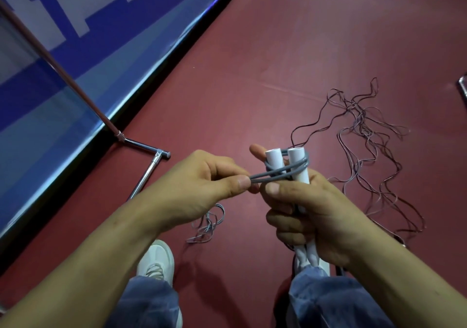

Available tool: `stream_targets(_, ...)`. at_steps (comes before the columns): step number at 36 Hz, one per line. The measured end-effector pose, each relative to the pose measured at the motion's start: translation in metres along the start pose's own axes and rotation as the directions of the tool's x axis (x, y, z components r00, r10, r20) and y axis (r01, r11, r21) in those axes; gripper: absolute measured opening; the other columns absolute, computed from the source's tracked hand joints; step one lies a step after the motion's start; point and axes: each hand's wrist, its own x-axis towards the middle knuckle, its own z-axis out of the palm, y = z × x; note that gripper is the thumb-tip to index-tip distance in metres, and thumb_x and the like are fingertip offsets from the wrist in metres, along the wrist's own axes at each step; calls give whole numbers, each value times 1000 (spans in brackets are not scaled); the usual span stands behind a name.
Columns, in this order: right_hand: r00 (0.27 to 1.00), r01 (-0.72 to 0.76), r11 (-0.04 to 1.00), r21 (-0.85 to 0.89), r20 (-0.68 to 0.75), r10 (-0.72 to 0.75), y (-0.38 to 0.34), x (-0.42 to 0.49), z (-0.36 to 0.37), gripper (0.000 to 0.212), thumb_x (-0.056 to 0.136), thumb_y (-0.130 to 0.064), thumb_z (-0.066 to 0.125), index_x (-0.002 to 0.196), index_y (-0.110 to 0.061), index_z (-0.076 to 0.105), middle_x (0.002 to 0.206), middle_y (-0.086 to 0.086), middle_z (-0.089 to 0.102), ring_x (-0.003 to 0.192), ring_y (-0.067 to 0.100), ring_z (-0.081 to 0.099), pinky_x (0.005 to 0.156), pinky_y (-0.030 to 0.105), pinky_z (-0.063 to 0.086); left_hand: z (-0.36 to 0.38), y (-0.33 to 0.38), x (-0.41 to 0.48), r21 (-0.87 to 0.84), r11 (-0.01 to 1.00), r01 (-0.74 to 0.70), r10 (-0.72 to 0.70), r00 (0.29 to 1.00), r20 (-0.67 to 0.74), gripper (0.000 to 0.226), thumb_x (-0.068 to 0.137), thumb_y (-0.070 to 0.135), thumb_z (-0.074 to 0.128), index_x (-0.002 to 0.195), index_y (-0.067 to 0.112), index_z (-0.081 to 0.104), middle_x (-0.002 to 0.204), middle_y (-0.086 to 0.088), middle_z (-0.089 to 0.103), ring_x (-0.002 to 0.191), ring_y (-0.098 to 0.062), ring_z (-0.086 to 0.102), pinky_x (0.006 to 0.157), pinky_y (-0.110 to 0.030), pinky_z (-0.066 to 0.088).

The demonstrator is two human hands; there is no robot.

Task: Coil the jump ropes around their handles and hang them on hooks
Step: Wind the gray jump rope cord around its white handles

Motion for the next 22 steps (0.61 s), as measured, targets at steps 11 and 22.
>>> stream_targets(11,864,-225,940,258,499,70,5,0,-7,32,105,-22,45,130,-22,65,65,-4,20,46,1,15,42,17,12,4,7,5,-65,998,9,-3,996,84,16,87,27,69,91,36,81,97,12,77,98,-1,67,95,-30,51)
stream_targets(22,884,-297,907,297,445,143,9,0,-12,35,102,-17,53,71,-12,36,62,-2,19,44,4,22,41,19,19,10,4,7,-234,972,14,-42,993,-114,49,83,-8,75,119,15,51,83,5,74,67,-9,63,62,-18,50)
